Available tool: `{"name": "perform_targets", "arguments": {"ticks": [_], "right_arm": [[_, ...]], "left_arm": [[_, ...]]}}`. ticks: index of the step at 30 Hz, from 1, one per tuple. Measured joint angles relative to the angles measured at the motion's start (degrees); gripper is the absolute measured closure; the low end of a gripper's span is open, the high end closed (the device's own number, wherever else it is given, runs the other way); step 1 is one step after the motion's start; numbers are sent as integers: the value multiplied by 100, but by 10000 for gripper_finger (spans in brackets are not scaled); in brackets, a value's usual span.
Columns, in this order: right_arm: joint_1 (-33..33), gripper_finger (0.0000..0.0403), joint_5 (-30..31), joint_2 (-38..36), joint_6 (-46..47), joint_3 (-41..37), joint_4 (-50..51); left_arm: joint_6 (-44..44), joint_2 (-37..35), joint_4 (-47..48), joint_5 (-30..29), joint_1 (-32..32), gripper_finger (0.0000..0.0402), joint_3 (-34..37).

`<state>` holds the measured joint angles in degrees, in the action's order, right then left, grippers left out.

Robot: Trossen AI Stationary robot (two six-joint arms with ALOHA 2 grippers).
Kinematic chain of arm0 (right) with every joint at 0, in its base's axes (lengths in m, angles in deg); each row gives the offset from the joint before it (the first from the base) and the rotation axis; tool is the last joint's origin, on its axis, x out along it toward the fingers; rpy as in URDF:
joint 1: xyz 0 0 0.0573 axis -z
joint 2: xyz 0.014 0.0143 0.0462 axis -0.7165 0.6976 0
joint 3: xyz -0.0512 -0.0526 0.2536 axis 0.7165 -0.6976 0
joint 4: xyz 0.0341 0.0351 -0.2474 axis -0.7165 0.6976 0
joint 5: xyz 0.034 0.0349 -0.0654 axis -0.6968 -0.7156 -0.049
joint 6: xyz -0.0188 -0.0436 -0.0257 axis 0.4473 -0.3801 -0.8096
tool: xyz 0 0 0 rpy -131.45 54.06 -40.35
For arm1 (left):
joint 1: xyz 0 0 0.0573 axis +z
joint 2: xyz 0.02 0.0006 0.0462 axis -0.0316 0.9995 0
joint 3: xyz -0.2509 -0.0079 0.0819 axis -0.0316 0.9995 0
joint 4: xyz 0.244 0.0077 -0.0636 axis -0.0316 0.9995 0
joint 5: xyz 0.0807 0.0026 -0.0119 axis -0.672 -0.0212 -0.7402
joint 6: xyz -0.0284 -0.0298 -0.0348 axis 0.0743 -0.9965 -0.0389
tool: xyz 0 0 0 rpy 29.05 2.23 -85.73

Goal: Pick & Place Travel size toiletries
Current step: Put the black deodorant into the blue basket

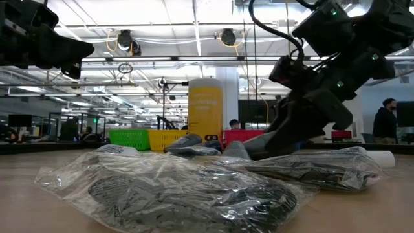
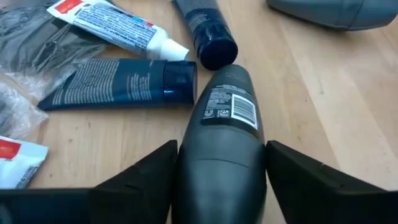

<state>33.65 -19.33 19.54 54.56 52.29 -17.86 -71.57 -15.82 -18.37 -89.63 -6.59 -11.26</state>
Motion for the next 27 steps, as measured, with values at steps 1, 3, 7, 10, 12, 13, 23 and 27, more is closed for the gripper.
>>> {"name": "perform_targets", "arguments": {"ticks": [1,3,7,10,12,13,23,27], "right_arm": [[0,201,24,-2,-2,0,2],[-2,206,171,-19,-24,0,15],[-25,207,817,-414,173,-2,265],[-28,207,1517,-1023,571,0,934],[11,207,2051,-1494,888,0,1470],[81,207,2259,-1778,1094,0,1758],[3002,207,1184,-3228,2008,0,3223],[4294,207,382,-2789,1882,179,3079]], "left_arm": [[-1,0,0,0,-1,380,0],[-21,0,0,0,-2,380,0],[-19,0,0,0,-2,380,0],[-20,0,1,0,-2,380,0],[-20,-2,0,0,0,380,0],[-20,-2,0,0,0,380,0],[-11,-1,-2,-2,-1,380,0],[5,-2,-4,-7,-1,380,0]]}}
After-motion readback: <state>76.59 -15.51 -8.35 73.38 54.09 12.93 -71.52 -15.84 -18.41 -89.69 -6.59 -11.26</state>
